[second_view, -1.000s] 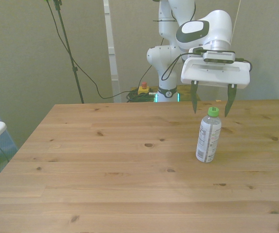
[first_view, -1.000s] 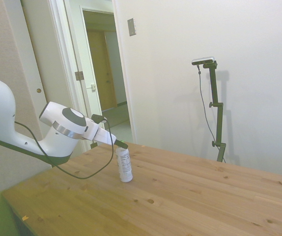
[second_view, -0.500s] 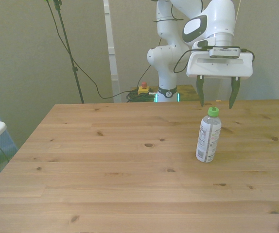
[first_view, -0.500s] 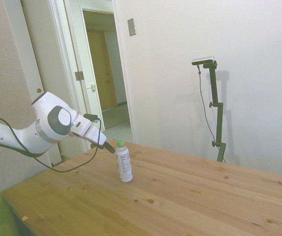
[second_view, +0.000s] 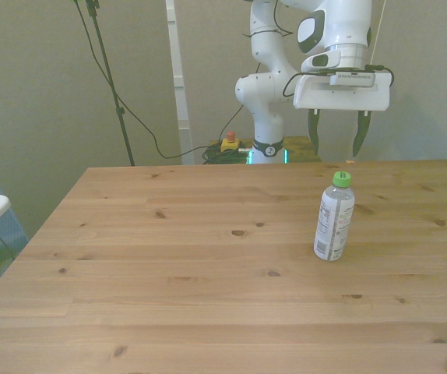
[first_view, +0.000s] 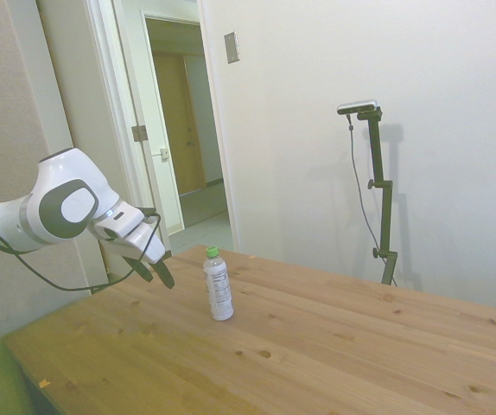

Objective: Stand the water bottle

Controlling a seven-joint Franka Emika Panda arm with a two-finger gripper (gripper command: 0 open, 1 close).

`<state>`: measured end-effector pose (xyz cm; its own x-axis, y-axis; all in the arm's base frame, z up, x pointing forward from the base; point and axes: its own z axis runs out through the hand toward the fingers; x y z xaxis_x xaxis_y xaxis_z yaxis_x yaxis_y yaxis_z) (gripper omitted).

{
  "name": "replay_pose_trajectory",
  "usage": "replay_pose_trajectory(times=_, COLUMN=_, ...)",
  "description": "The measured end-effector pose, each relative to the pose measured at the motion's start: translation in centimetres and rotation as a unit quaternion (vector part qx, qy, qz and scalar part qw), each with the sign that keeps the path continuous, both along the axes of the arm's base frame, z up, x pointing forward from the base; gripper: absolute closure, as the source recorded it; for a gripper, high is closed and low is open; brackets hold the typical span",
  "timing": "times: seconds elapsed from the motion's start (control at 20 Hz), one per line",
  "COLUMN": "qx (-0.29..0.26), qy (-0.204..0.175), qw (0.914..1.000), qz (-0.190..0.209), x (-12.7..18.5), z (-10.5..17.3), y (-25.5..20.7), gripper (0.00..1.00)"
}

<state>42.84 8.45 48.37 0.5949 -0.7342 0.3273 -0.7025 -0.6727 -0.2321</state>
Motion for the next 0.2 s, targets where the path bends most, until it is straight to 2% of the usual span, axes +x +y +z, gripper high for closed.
replay_pose_trajectory(times=0.2, qx=-0.004, qy=0.033, qw=0.9994, qz=0.006, x=-1.36, z=-1.24, y=-0.34, gripper=0.0)
